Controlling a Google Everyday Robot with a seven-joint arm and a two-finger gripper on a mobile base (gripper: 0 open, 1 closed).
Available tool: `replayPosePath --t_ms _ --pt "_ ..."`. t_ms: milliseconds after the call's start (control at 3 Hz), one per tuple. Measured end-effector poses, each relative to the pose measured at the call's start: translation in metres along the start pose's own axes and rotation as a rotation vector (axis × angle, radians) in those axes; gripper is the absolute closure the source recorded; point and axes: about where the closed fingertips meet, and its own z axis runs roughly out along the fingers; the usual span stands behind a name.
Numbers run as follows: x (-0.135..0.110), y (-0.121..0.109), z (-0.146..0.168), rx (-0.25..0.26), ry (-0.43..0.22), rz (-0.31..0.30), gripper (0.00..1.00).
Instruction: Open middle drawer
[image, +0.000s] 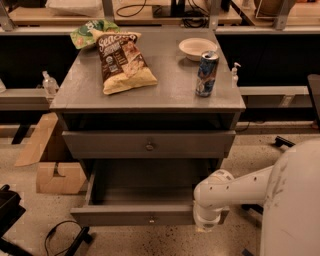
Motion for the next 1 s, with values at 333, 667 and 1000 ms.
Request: replayPosePath --t_ms 333,667,1000 --pt "0.0 0.0 0.0 0.0 0.0 0.0 1.0" --pt "0.0 0.0 0.0 0.0 0.0 0.0 1.0" --pt "0.0 0.0 0.0 0.0 0.0 0.0 1.0"
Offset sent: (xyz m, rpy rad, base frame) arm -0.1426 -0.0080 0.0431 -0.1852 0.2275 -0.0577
